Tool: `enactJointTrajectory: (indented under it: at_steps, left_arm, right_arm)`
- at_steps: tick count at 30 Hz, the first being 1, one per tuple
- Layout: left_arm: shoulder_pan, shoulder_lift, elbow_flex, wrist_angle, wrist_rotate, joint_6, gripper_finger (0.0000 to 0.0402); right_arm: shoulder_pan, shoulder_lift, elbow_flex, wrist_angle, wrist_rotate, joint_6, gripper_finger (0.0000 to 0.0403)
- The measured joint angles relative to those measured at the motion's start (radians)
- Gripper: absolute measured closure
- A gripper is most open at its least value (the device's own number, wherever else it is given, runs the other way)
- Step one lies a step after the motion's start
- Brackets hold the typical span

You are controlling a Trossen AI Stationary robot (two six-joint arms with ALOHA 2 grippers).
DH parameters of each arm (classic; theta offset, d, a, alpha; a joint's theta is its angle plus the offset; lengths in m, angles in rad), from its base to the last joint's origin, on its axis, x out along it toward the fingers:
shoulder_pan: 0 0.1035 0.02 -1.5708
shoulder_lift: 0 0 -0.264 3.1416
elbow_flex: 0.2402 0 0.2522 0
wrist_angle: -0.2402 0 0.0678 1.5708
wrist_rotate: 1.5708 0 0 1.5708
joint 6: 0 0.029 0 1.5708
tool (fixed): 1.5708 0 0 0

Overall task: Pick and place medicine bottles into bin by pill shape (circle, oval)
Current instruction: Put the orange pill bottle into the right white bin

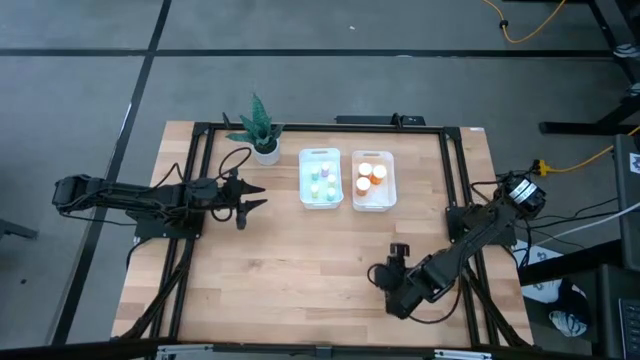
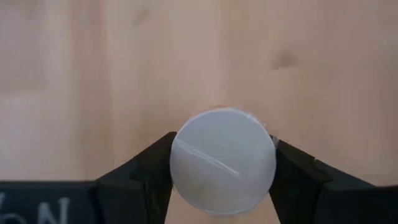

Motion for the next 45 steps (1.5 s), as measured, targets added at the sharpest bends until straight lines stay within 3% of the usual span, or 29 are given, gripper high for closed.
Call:
enactJointTrajectory:
  at_steps: [7, 11, 16, 24, 29, 37, 45]
  left_arm:
    - [0.000, 0.000, 0.000, 0.000, 0.000, 0.000, 0.0246]
    - [0.000, 0.000, 0.000, 0.000, 0.000, 0.000, 0.0247]
    - [0.000, 0.000, 0.000, 0.000, 0.000, 0.000, 0.0246]
    - [0.000, 0.000, 0.000, 0.000, 0.000, 0.000, 0.0246]
    - [0.000, 0.000, 0.000, 0.000, 0.000, 0.000, 0.0246]
    - [0.000, 0.000, 0.000, 0.000, 0.000, 0.000, 0.0246]
    - [0.000, 0.000, 0.000, 0.000, 0.000, 0.000, 0.0246]
  right_arm:
    - [-0.076, 0.000, 0.218, -0.413, 0.291, 0.025, 0.0193]
    - [-0.145, -0.003, 0.320, -0.622, 0.397, 0.056, 0.0194]
    - [-0.246, -0.025, 0.356, -0.793, 0.424, 0.077, 0.0195]
    - [-0.421, -0.114, 0.355, -0.810, 0.423, -0.015, 0.0194]
    - [-0.533, -0.184, 0.332, -0.760, 0.371, -0.093, 0.0193]
    - [-0.680, -0.348, 0.024, -0.304, 0.036, -0.326, 0.0193]
    - [-0.817, -0.363, -0.121, -0.136, -0.141, -0.406, 0.0192]
